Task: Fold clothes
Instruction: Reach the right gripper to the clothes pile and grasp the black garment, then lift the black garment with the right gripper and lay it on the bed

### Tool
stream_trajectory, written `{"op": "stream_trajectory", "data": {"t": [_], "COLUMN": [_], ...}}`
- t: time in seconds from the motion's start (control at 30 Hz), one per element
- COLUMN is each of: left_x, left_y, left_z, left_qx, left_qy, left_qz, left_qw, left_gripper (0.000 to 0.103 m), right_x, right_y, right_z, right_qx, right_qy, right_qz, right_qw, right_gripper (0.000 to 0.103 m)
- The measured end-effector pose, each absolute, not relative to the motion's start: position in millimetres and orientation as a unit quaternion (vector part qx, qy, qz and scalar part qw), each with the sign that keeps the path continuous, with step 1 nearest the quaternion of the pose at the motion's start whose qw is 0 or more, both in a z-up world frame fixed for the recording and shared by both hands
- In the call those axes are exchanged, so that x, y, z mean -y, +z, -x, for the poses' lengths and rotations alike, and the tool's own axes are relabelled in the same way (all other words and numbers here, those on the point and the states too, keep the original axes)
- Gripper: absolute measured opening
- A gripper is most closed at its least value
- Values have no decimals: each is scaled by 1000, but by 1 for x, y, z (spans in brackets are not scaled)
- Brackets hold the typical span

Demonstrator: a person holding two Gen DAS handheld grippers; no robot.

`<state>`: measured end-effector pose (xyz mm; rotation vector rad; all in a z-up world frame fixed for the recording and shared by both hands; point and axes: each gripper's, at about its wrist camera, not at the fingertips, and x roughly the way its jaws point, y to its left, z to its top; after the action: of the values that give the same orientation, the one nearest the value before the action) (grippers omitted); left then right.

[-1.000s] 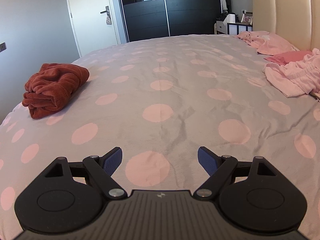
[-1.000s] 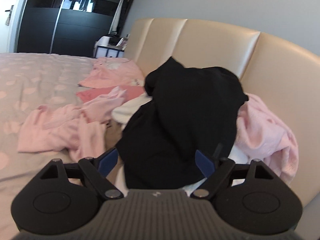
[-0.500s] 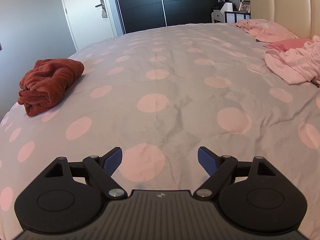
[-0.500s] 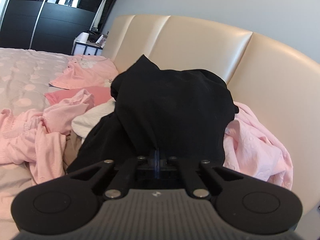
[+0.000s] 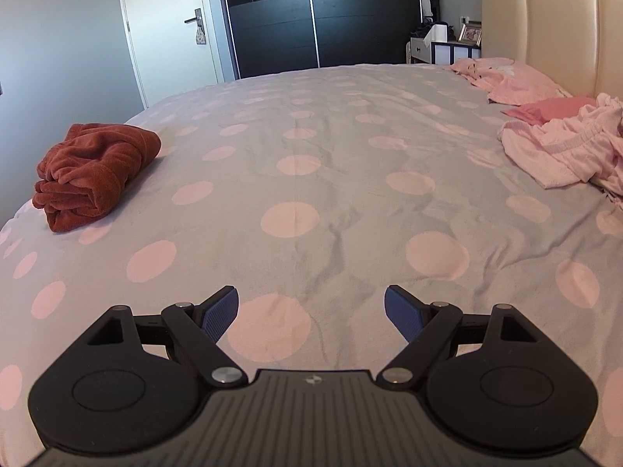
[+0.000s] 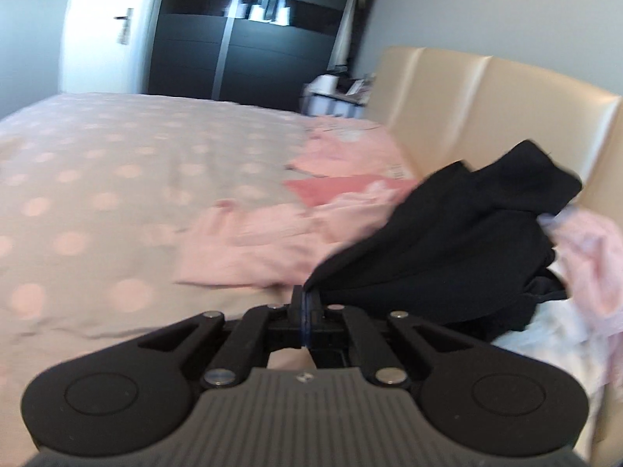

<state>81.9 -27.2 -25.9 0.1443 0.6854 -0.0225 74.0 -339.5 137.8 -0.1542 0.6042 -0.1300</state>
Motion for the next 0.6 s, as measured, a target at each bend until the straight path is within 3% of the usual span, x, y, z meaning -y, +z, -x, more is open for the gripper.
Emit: {"op": "stream_trajectory", "data": {"t": [0.3, 0.6], "left_x": [6, -20], "left_y": [0, 15], "left_z": [-72, -57], "left_qx": [-322, -322], "left_qy": [-9, -12], "left_qz": [-36, -16], "left_qw": [946, 946], "left_gripper": [82, 82], "right_x": [184, 80], "right_y": [88, 55], "right_z": [-42, 9], "right_qx": [-362, -429], "right_qy": [184, 350], "right_qz": [-15, -25], "right_qw": [914, 832], "right_gripper": [0, 2]}}
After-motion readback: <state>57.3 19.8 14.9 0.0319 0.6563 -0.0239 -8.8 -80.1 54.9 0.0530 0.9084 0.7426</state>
